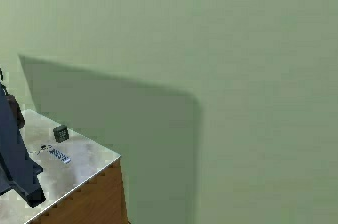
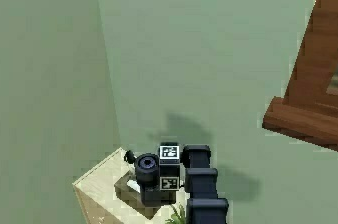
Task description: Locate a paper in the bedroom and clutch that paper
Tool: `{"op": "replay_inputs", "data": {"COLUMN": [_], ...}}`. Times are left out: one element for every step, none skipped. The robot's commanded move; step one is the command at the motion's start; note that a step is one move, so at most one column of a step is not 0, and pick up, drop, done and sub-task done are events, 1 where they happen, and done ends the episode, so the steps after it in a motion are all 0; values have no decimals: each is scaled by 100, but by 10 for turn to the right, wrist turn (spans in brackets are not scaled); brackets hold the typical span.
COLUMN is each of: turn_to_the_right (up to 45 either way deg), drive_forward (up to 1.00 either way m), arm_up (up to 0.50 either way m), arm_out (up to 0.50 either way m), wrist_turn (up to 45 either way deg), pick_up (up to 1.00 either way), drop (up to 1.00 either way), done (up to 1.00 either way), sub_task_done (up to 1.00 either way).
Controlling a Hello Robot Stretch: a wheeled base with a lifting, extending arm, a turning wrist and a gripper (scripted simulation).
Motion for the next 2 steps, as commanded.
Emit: {"op": "replay_inputs", "data": {"turn_to_the_right": [0,0], "drive_forward": [0,0], "arm_up": [-30,0], "arm_out": [0,0], "wrist_turn": [0,0], "pick_up": [0,100], "drop": [0,0], "done": [0,0], "sub_task_done": [0,0]}}
